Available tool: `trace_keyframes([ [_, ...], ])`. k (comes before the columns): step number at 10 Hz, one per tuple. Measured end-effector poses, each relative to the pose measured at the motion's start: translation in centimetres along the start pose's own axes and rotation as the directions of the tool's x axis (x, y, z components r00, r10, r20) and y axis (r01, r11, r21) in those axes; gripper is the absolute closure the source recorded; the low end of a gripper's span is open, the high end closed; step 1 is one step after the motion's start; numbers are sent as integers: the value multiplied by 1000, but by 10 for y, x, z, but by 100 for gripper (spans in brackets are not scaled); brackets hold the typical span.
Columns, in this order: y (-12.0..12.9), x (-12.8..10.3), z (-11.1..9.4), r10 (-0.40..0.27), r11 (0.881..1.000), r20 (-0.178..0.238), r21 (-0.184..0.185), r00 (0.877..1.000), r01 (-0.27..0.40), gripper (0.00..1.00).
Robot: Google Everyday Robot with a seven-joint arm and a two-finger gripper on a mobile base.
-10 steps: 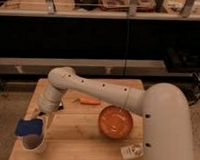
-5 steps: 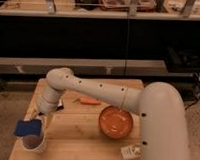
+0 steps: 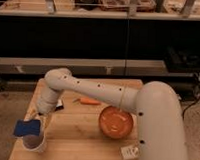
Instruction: Place the white sponge in the ceramic cup
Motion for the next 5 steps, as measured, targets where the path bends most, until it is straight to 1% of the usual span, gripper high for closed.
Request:
trace_keyframes([
  [1, 9, -4, -5, -19, 999, 1, -41, 1000, 19, 96],
  [3, 26, -16, -5, -50, 992, 10, -115, 999, 51, 100],
  [4, 35, -18, -5, -54, 988, 19, -142, 998, 56, 100],
  [5, 39, -17, -5, -55, 985, 33, -162, 998, 59, 97],
])
